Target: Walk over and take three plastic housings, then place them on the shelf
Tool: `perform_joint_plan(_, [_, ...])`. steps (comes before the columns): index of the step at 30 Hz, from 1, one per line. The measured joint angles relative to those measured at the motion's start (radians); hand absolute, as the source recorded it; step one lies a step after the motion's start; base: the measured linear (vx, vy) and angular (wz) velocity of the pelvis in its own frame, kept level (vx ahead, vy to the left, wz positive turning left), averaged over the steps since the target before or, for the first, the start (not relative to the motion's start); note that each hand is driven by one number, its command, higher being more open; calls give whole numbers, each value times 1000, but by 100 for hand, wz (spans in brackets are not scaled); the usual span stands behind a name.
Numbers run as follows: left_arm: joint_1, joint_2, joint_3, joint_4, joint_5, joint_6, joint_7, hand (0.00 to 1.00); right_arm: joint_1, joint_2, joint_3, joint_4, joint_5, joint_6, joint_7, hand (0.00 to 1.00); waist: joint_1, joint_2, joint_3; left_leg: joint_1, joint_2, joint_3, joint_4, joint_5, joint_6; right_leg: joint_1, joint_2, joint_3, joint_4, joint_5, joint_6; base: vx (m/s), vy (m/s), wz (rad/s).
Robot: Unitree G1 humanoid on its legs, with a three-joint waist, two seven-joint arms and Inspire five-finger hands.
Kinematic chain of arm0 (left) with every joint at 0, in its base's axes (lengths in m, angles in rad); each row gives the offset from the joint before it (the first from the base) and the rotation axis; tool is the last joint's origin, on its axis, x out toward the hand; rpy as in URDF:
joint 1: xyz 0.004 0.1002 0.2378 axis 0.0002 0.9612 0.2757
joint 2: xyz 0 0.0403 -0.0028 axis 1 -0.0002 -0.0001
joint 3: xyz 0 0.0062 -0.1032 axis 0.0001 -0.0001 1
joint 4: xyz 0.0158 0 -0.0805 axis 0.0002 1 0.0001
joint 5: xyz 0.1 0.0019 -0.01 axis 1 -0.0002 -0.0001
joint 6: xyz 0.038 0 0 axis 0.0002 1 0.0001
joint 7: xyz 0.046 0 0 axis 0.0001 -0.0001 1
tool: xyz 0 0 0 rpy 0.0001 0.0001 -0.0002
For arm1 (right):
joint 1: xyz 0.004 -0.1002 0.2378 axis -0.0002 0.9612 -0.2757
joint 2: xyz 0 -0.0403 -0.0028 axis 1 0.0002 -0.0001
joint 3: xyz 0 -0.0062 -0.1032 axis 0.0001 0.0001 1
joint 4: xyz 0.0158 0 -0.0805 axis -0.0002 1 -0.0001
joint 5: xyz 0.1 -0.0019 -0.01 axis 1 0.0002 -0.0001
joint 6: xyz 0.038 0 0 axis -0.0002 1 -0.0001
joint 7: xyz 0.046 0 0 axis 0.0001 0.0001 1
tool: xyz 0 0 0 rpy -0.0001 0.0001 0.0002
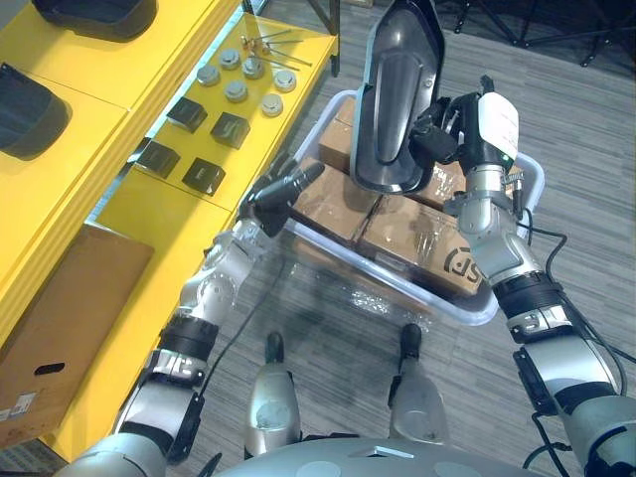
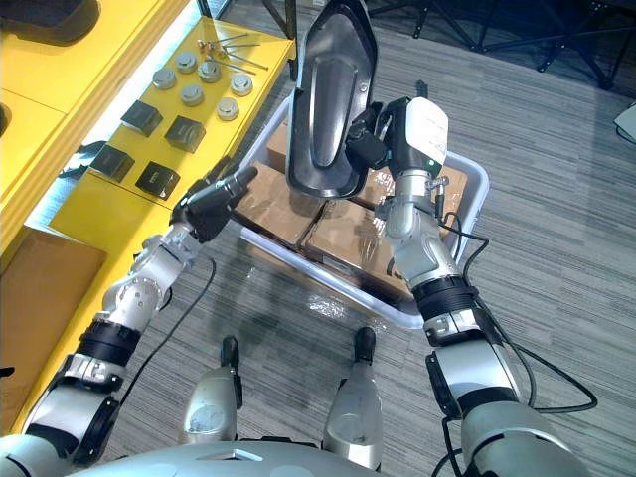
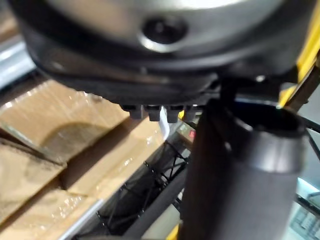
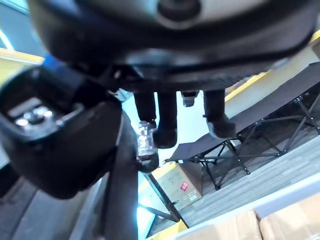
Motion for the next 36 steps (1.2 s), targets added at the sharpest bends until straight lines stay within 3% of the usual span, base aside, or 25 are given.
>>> perform_joint_plan(8, [-103, 10, -16, 63, -184, 1, -8, 100, -42, -10, 39, 9, -87, -87, 0, 0, -29, -34, 22, -31, 10, 16, 73, -40, 0, -16, 6, 25, 2, 8, -2, -25, 25, -9])
perform_joint_plan(16, [-141, 9, -48, 69, -188, 6, -5, 100, -42, -38, 65, 9, -107, -105, 0, 0, -41, -48, 41, -58, 15, 19, 111, -56, 0, -31, 10, 34, 1, 13, -1, -4, 36, -4])
perform_joint_plan(34, [-188, 10, -147, 82, -101, 40, -55, 100, -72, -40, 161, 9, -107, -140, 9, 0, -43, -35, 56, -58, 15, 20, 119, -63, 3, -29, 10, 38, 1, 14, 0, -8, 19, 0])
perform_joint_plan(35, [-200, 11, -161, 82, -79, 42, -54, 0, -79, -40, 162, 9, -106, -141, 9, 0, -41, -30, 61, -58, 15, 20, 120, -63, 3, -27, 10, 37, 1, 14, 0, -13, 35, 1])
perform_joint_plan(36, [-210, 11, -170, 82, -57, 44, -51, 0, -86, -40, 163, 9, -106, -142, 9, 0, -39, -27, 64, -58, 15, 20, 120, -62, 3, -27, 10, 37, 1, 15, 0, 0, 0, 0])
